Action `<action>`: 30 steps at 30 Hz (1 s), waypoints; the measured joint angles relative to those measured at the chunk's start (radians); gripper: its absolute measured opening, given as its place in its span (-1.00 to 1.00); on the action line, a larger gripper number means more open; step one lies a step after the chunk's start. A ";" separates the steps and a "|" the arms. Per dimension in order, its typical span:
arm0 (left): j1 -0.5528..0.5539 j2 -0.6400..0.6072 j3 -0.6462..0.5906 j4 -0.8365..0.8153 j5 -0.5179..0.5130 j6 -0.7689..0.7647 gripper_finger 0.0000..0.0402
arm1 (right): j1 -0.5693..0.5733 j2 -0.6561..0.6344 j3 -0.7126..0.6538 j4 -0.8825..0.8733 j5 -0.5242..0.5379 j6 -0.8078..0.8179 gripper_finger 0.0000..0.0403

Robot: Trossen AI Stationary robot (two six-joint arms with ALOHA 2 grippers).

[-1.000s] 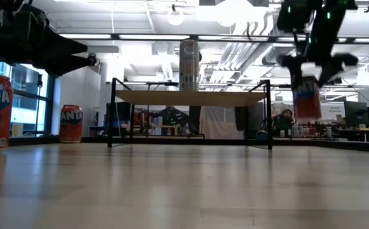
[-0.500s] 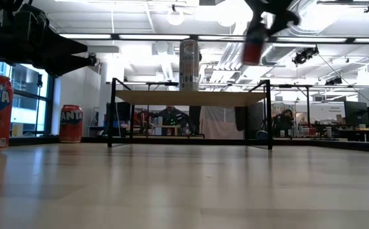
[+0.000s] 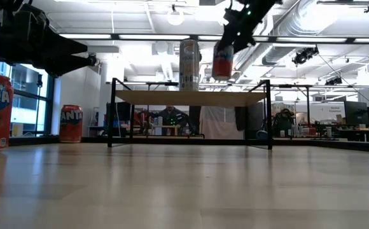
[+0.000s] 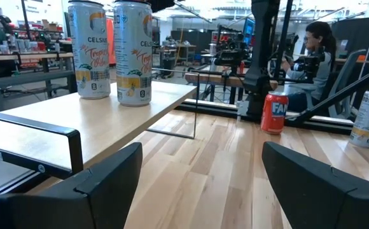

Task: Place canned beverage on shelf
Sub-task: Put the top right red soda can on the shelf

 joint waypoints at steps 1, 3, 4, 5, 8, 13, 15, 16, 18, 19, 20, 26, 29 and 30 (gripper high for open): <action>0.000 0.000 0.000 0.000 0.000 0.000 0.56 | -0.002 0.021 0.016 -0.009 -0.008 -0.017 0.41; 0.000 0.000 0.000 0.000 0.000 0.000 0.56 | -0.011 0.059 0.047 -0.024 -0.022 -0.043 0.41; 0.000 0.000 0.000 0.000 0.000 0.000 0.56 | -0.016 0.078 0.059 -0.033 -0.041 -0.051 0.41; 0.000 0.000 0.000 0.000 0.000 0.000 0.56 | -0.020 0.096 0.069 -0.046 -0.064 -0.058 0.41; 0.000 0.000 0.000 0.000 0.000 0.000 0.56 | -0.026 0.135 0.087 -0.061 -0.091 -0.073 0.41; 0.000 0.000 0.000 0.000 0.000 0.000 0.56 | -0.019 0.158 0.119 -0.070 -0.091 -0.092 0.41; 0.000 0.000 0.000 0.000 0.000 0.000 0.56 | -0.019 0.164 0.114 -0.085 -0.091 -0.108 0.41; 0.000 0.000 0.000 0.000 0.000 0.000 0.56 | -0.021 0.165 0.112 -0.089 -0.092 -0.111 0.41; 0.000 0.000 0.000 0.000 0.000 0.000 0.56 | -0.029 0.161 0.108 -0.072 -0.101 -0.108 0.41; 0.000 0.000 0.000 0.000 0.000 0.000 0.56 | -0.035 0.160 0.104 -0.061 -0.103 -0.108 0.41; 0.000 0.000 0.000 0.000 0.000 0.000 0.56 | -0.039 0.160 0.096 -0.053 -0.108 -0.107 0.41; 0.000 0.000 0.000 0.000 0.000 0.000 0.56 | -0.039 0.161 0.064 -0.009 -0.108 -0.111 0.41; 0.000 0.000 0.000 0.000 0.000 0.000 0.56 | -0.038 0.157 0.064 -0.011 -0.111 -0.114 0.41; 0.000 0.000 0.000 0.000 0.000 0.000 0.56 | -0.038 0.157 0.064 -0.012 -0.111 -0.112 0.41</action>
